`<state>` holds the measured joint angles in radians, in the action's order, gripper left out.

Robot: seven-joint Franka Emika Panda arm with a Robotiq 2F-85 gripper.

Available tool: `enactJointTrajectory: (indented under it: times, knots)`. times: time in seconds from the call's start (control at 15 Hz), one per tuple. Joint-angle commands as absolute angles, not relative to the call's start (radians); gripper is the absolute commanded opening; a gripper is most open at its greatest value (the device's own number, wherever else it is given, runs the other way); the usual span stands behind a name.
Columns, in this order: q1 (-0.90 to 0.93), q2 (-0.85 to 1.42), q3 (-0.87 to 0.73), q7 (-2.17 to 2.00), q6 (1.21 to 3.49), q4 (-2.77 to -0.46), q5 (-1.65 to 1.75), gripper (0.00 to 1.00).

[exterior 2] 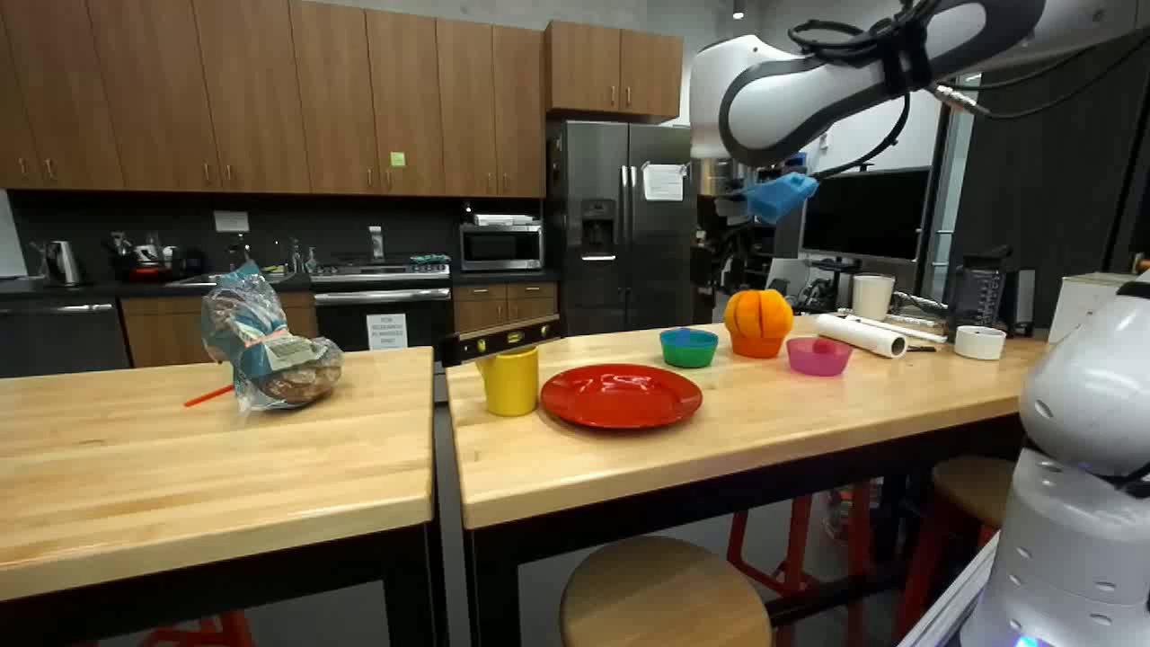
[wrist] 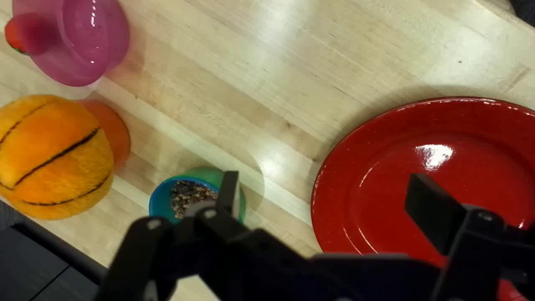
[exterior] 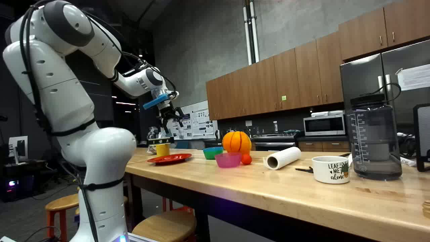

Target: Lift the blue and green bowl, pour some of its content into the purple bowl and then put it back on the table

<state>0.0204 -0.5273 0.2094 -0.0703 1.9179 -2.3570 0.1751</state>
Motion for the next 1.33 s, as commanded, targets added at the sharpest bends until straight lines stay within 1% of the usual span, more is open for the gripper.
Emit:
enactJointTrajectory:
  times: [0.0,0.6,0.87,1.27]
  knots:
    - [0.048,-0.523,0.187,-0.082,1.912,-2.353,0.188,1.00]
    - [0.043,-0.509,0.181,-0.098,1.917,-2.346,0.191,1.00]
    - [0.025,-0.490,0.154,-0.126,1.930,-2.344,0.185,1.00]
    - [-0.026,-0.454,0.112,-0.259,1.973,-2.334,0.174,1.00]
